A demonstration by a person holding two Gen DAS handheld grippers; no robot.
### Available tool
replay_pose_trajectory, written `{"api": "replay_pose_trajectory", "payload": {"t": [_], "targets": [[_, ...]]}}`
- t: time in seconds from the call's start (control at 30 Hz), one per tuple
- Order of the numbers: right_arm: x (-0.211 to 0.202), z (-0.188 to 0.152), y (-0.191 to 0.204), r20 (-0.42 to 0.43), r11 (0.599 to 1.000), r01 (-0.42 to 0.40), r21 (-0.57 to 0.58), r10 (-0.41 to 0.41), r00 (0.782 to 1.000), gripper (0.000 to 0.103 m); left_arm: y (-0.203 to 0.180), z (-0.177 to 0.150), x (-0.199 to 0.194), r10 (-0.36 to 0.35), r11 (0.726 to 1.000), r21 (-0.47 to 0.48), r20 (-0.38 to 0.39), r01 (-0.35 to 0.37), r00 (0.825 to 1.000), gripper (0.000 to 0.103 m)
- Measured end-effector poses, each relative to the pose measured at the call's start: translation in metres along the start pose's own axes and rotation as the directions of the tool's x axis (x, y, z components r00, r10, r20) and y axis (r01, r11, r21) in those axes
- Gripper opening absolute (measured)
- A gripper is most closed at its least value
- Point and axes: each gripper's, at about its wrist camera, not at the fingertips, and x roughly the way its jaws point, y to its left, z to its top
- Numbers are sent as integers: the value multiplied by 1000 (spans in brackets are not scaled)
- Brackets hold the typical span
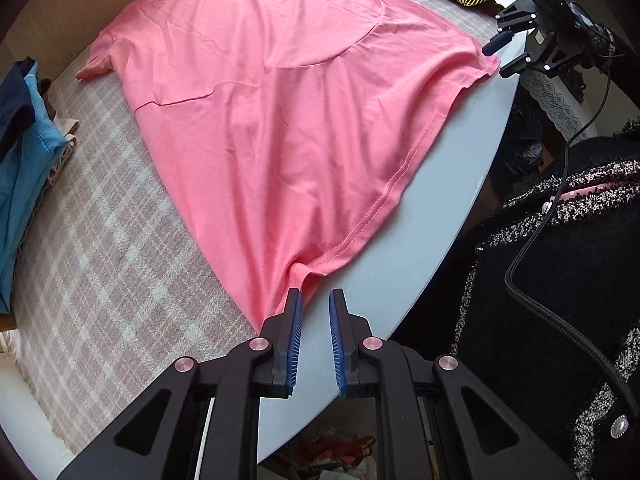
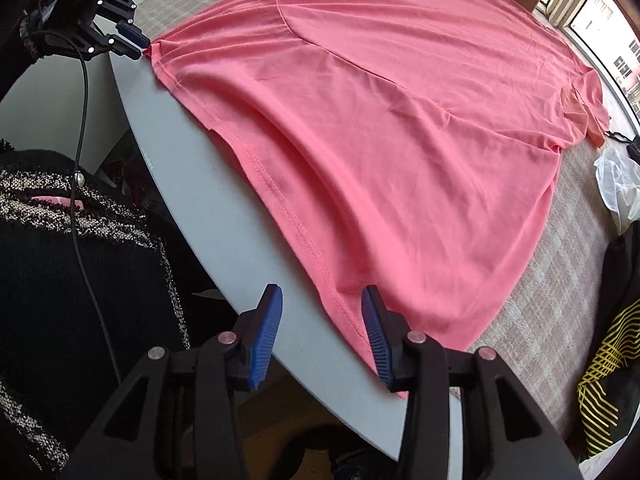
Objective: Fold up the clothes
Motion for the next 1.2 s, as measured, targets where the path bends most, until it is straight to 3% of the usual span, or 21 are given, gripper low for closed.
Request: {"api": "replay_pose_trajectory", "payload": {"t": [0.13, 0.17, 0.23, 0.43, 0.57, 0.8, 0.93, 1.07, 1.17, 1.2], "targets": [[-3, -14, -17, -10, 1000, 13, 17, -13, 1000, 37, 0, 9, 14, 14, 1000, 2, -8, -14, 1000, 15], [-1, -14, -19, -14, 1000, 11, 21, -10, 1000, 23, 1, 11, 17, 22, 1000, -4, -11, -22, 1000, 15], [0, -13, -19, -23, 1000, 15, 19, -15, 1000, 5, 0, 8, 18, 32, 999, 3, -20, -31, 999, 11], [-5, -13, -22, -33, 999, 15, 52, -14, 999, 5, -1, 2, 10, 49, 999, 5, -9, -49, 999, 7], [-6, -11, -22, -42, 998, 21, 54, -19, 999, 5, -6, 4, 5, 58, 998, 29, 24, -58, 998, 14], [-11, -9, -24, -50, 997, 20, 68, -16, 999, 5, -13, 14, 24, 29, 996, 81, 1, -29, 1000, 15], [-14, -10, -24, -67, 998, 29, 64, -25, 997, 5, -20, 19, 39, 21, 995, 101, -31, -18, 999, 2], [-21, -20, -26, -92, 996, 27, 84, -19, 996, 5, -25, -21, 31, -38, 991, 127, -90, 50, 995, 2], [-37, -31, -37, -43, 985, 15, 171, -8, 999, 6, -15, -40, 18, -20, 998, 53, -81, 24, 997, 7], [-44, -36, -43, -18, 976, 1, 220, 3, 1000, 7, -9, -44, 14, -8, 1000, 16, -65, 9, 998, 14]]}}
